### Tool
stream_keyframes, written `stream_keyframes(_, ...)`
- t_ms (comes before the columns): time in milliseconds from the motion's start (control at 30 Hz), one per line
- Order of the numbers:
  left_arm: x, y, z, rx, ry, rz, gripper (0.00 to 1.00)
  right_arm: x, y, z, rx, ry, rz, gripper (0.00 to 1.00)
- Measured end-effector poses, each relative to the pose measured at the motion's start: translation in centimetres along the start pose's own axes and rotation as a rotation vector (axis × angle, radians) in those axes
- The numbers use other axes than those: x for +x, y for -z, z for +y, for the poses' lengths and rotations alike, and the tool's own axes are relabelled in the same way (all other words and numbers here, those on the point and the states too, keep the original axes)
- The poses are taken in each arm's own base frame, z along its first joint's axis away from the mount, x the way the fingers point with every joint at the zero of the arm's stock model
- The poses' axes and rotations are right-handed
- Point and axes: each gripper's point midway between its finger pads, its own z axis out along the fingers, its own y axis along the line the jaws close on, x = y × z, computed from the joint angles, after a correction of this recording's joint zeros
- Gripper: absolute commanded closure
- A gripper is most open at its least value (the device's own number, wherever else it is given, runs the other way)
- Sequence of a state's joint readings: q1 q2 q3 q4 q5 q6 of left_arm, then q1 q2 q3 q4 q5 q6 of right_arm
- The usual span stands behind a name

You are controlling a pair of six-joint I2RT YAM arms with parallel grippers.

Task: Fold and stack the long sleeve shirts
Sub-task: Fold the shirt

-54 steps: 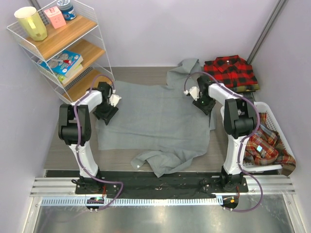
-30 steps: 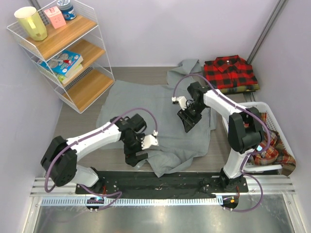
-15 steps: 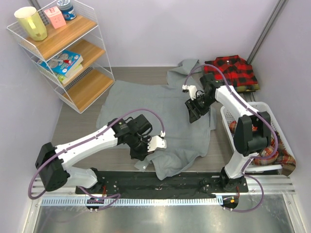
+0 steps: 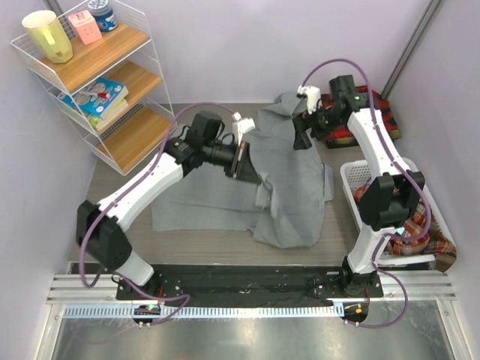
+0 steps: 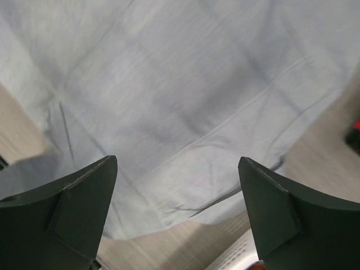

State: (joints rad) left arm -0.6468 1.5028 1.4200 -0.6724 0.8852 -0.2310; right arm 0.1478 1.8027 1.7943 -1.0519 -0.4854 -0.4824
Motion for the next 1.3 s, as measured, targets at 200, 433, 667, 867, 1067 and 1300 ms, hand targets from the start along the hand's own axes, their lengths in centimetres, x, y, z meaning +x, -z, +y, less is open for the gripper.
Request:
stream_keyframes(200, -9.4, -1.3, 8.6, -0.043, 0.388, -0.271, 1.0, -0.3, 0.9, -3.0, -0.028, -0.123, -0.047, 0.04)
stream_keyframes(433, -10.7, -2.0, 12.6, -0.016, 0.623, -0.372, 1.0, 1.7, 0.8, 1.4, -0.168, -0.161, -0.093, 0.0)
stream_keyframes(667, -10.7, -2.0, 11.4, 0.07, 0.652, -0.379, 1.0, 2.7, 1.5, 6.3, -0.119, 0.006, -0.185, 0.0)
stream_keyframes(867, -10.6, -1.0, 8.7, 0.141, 0.602, -0.357, 1.0, -0.9, -0.5, 6.9, -0.041, 0.188, -0.27, 0.0)
stream_keyframes(1067, -10.1, -0.5, 6.4, 0.211, 0.546, -0.315, 1.0, -1.8, -1.4, 5.3, 0.012, 0.288, -0.302, 0.05)
stream_keyframes(1300, -9.7, -0.2, 5.3, 0.262, 0.498, -0.282, 1.0, -1.8, -2.1, 7.9, -0.095, 0.38, -0.3, 0.83)
